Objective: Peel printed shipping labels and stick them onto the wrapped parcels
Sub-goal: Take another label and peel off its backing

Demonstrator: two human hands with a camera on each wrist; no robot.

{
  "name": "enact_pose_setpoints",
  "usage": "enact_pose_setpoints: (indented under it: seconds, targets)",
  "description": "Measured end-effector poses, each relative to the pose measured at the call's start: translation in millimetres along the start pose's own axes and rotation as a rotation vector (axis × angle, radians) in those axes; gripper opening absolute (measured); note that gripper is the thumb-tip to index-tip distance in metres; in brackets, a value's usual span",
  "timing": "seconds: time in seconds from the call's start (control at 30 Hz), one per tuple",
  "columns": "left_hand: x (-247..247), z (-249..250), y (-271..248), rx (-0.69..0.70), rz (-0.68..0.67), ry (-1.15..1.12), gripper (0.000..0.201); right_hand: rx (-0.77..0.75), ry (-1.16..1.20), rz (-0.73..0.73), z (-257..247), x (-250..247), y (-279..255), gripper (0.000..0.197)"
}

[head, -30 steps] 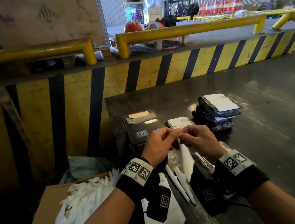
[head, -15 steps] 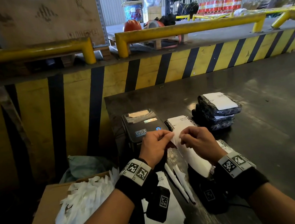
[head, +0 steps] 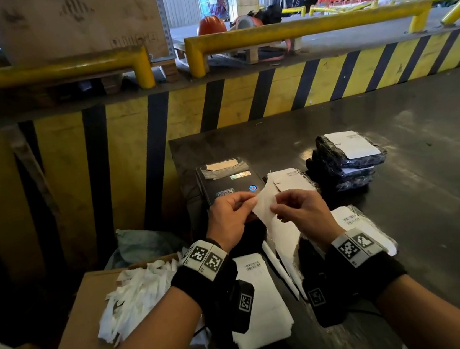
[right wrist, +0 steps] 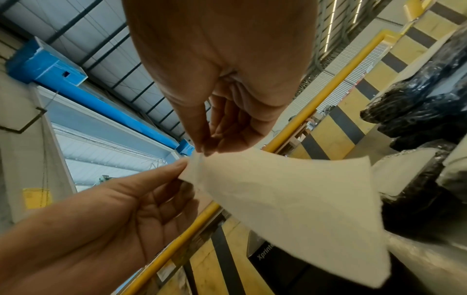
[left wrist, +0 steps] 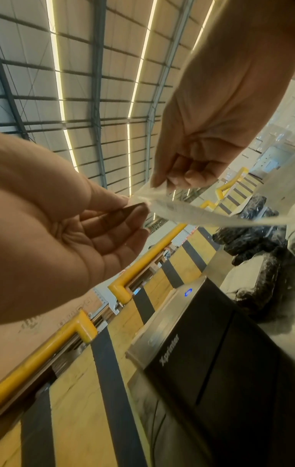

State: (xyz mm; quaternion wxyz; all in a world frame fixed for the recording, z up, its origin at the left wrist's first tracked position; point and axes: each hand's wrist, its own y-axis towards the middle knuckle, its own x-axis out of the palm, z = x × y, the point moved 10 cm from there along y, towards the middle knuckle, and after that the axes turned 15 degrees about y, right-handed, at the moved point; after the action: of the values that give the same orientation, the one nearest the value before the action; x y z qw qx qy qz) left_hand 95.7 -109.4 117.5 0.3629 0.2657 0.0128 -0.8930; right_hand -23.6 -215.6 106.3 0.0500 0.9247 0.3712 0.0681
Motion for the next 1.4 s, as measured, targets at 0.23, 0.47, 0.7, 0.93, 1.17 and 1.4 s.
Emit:
enact_pose_setpoints:
  seconds: [0.23,0.47,0.7,0.93,1.17,1.4]
  targets:
    - [-33,-55,-13,-0.119,0.090,0.035,0.020,0.041,-0.024,0.116,35,-37,-4,0.015]
    - [-90,-106,-23,-0.217,0.199,0.108,0.019,-0.001,-0.110,0.204,46,-64,-11,0.012]
    - [-147,-141,-30,-0.302,0.297,0.208,0.021,-0.043,-0.064,0.263,37,-91,-3,0.019]
    - [-159,-135,-33,-0.284,0.294,0.236,0.019,-0.122,-0.018,0.231,19,-87,-8,0.017]
    - [-127,-117,-30,-0.230,0.220,0.188,0.013,-0.062,-0.087,0.160,53,-56,-16,0.022]
    - [-96,-118,-35,-0.244,0.143,0.127,0.010,0.158,-0.221,0.071,116,-39,-23,0.027]
